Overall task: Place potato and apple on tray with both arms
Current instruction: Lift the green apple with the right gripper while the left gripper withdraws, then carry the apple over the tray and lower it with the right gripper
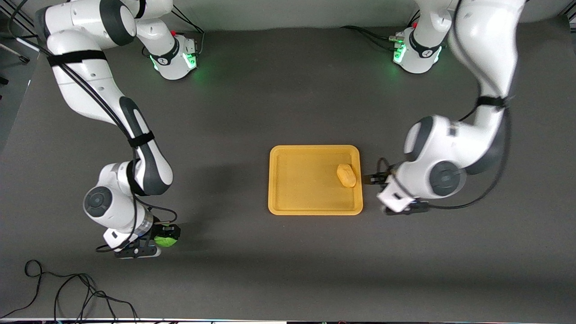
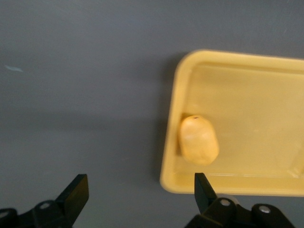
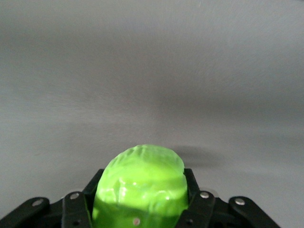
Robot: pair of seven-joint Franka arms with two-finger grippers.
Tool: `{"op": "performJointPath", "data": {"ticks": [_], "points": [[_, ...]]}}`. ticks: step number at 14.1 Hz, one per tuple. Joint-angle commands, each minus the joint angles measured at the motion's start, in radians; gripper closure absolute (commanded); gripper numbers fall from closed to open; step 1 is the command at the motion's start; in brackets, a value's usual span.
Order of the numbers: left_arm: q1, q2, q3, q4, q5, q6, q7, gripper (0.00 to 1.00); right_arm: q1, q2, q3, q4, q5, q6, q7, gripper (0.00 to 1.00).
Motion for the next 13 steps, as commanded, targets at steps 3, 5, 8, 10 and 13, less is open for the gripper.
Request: {"op": "performJointPath", "data": {"ticks": [3, 5, 8, 10, 13], "points": [[0.128, -0.228, -0.006, -0.065, 0.088, -0.102, 0.235, 0.0, 0.01, -0.291, -0.002, -0.03, 0.019, -0.363, 0.004, 0.54], [0.171, -0.322, -0.004, -0.107, 0.089, -0.086, 0.329, 0.0, 0.021, -0.37, -0.001, -0.036, 0.024, -0.494, 0.027, 0.54], [0.263, -0.423, -0.004, -0.156, 0.088, -0.048, 0.461, 0.0, 0.13, -0.428, -0.001, -0.039, 0.033, -0.556, 0.203, 0.54], [0.28, -0.434, -0.004, -0.166, 0.089, -0.043, 0.466, 0.0, 0.24, -0.434, -0.001, -0.033, 0.033, -0.563, 0.403, 0.54], [0.287, -0.439, -0.004, -0.141, 0.088, -0.02, 0.466, 0.0, 0.435, -0.386, -0.001, 0.022, 0.027, -0.548, 0.727, 0.54]]}}
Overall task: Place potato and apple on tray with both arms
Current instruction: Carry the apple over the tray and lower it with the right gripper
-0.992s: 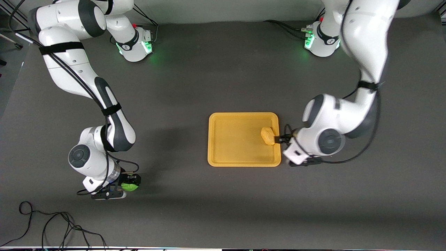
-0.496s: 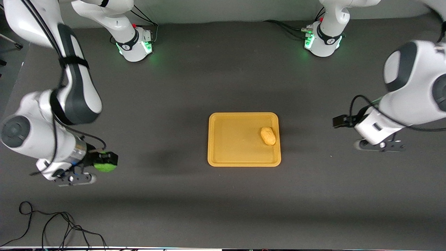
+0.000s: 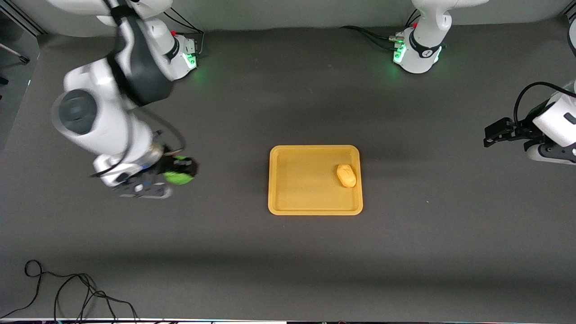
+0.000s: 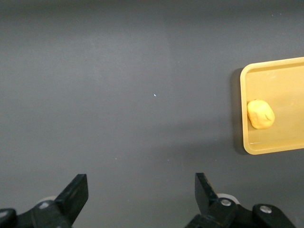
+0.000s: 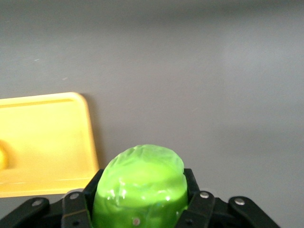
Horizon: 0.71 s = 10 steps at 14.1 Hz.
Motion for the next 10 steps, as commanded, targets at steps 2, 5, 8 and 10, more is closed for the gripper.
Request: {"op": "performJointPath", "data": {"ticks": [2, 5, 8, 10], "points": [[0.002, -0.007, -0.012, 0.034, 0.008, 0.004, 0.01, 0.0, 0.216, 0.125, -0.014, 0.143, -0.001, 0.019, 0.36, 0.54], [0.002, -0.01, -0.012, 0.043, 0.009, -0.042, 0.031, 0.0, 0.324, 0.295, -0.016, 0.334, -0.004, 0.02, 0.517, 0.53], [-0.002, -0.008, -0.013, 0.034, 0.011, -0.053, 0.042, 0.0, 0.382, 0.406, -0.016, 0.353, -0.018, 0.145, 0.519, 0.53], [-0.001, -0.007, -0.013, 0.031, 0.011, -0.051, 0.043, 0.0, 0.418, 0.483, -0.016, 0.353, -0.075, 0.222, 0.522, 0.53]]}}
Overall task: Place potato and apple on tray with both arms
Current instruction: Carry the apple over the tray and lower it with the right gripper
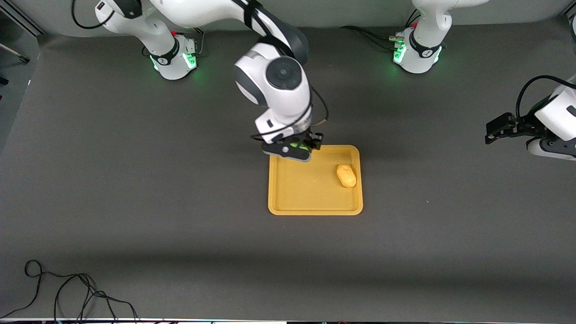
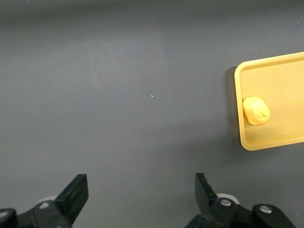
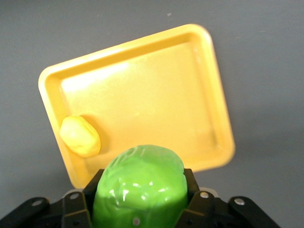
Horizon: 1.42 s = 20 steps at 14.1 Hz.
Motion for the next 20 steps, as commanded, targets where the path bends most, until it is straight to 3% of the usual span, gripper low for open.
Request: {"op": "performJointPath", "data": {"ticks": [1, 5, 11, 12, 13, 14, 17, 20], "points": [[0.0, -0.006, -0.001, -0.008, 0.012, -0.016, 0.018, 0.0, 0.039, 0.13, -0.014, 0.064, -0.062, 0.08, 0.025, 0.53], [-0.003, 0.0, -0.001, -0.006, 0.012, -0.013, 0.017, 0.0, 0.039, 0.23, -0.014, 0.064, -0.111, 0.173, 0.023, 0.53], [0.003, 0.008, -0.001, -0.002, 0.014, -0.004, 0.018, 0.0, 0.034, 0.281, -0.015, 0.051, -0.117, 0.269, 0.023, 0.53], [0.003, 0.008, -0.001, 0.0, 0.012, 0.001, 0.02, 0.0, 0.034, 0.285, -0.017, 0.051, -0.117, 0.272, 0.023, 0.47], [0.003, 0.008, -0.001, 0.0, 0.012, 0.002, 0.018, 0.0, 0.034, 0.29, -0.017, 0.051, -0.117, 0.275, 0.025, 0.18], [0.003, 0.008, -0.001, -0.002, 0.012, 0.001, 0.018, 0.0, 0.034, 0.294, -0.018, 0.051, -0.117, 0.285, 0.025, 0.0], [0.004, 0.003, 0.0, -0.003, 0.014, -0.019, 0.018, 0.0, 0.027, 0.259, -0.018, 0.054, -0.107, 0.265, 0.022, 0.0], [0.003, 0.005, 0.0, -0.003, 0.014, -0.019, 0.018, 0.0, 0.025, 0.125, -0.02, 0.058, -0.104, 0.09, 0.022, 0.0]]}}
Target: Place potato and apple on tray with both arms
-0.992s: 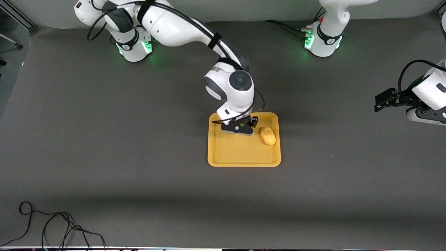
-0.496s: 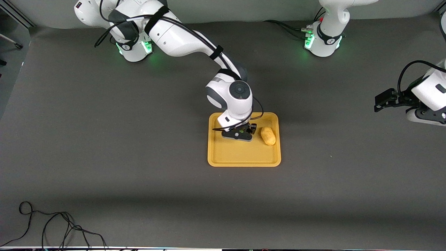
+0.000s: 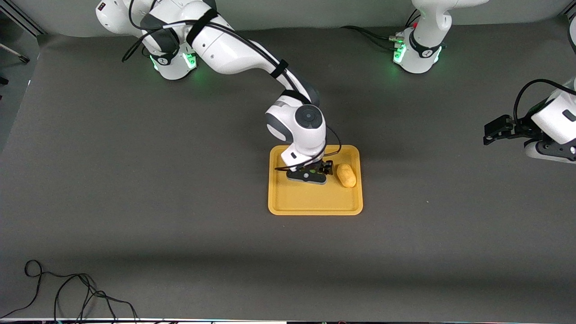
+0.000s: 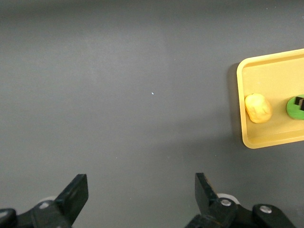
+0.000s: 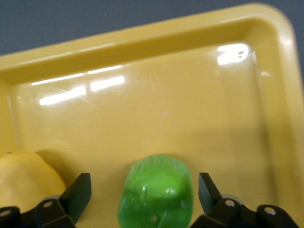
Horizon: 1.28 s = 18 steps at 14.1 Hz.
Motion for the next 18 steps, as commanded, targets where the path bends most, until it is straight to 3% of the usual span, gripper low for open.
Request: {"op": "performJointPath", "data": {"ticks": [1, 5, 8, 14, 18], "points": [[0.002, -0.006, -0.001, 0.002, 0.01, -0.019, 0.016, 0.0, 0.0, -0.164, -0.005, -0.009, -0.001, -0.181, 0.014, 0.0], [0.002, -0.006, -0.001, 0.005, 0.01, -0.019, 0.015, 0.0, -0.048, -0.376, -0.008, -0.034, -0.002, -0.435, -0.011, 0.0], [0.002, -0.006, -0.001, 0.005, 0.01, -0.018, 0.015, 0.0, -0.14, -0.526, -0.008, -0.127, -0.001, -0.523, -0.157, 0.0], [0.001, -0.006, -0.002, 0.001, 0.01, -0.021, 0.015, 0.0, -0.471, -0.851, 0.009, -0.44, 0.076, -0.525, -0.581, 0.0], [0.002, -0.009, -0.002, -0.002, 0.01, -0.03, 0.015, 0.0, -0.757, -0.905, 0.102, -0.473, 0.077, -0.557, -0.84, 0.0]]}}
